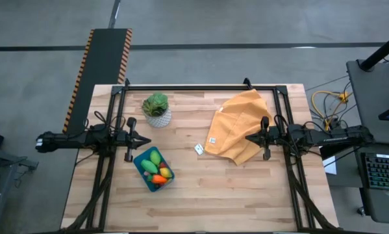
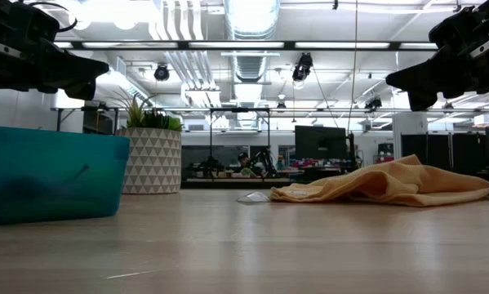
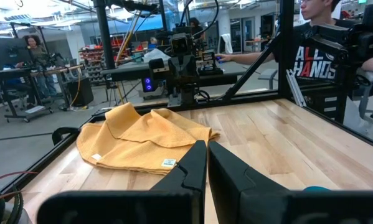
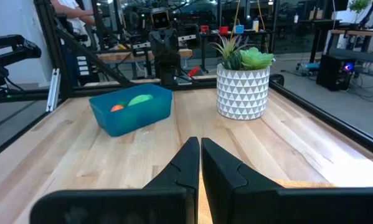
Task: Pick and placing Produce into tupperware
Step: Return to Home Position
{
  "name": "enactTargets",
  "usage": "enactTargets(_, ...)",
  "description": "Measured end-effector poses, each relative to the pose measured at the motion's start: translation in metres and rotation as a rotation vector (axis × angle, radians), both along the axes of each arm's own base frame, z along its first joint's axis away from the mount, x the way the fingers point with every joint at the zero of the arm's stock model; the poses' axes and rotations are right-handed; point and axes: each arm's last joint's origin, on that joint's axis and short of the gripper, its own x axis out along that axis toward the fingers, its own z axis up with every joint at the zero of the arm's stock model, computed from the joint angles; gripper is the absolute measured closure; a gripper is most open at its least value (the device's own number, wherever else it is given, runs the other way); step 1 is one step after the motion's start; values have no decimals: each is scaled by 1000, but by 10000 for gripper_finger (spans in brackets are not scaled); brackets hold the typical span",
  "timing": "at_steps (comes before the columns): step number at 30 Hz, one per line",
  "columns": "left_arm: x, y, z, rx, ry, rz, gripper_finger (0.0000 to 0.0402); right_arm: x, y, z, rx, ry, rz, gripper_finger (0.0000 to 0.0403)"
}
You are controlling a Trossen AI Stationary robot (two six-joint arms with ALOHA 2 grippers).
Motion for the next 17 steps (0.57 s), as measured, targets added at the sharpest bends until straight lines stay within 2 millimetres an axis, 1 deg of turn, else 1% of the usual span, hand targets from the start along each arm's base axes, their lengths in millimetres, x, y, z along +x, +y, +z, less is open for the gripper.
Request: enactTargets(17,0,0,0,0,0,0,402,0,0,0,4,0,0,394)
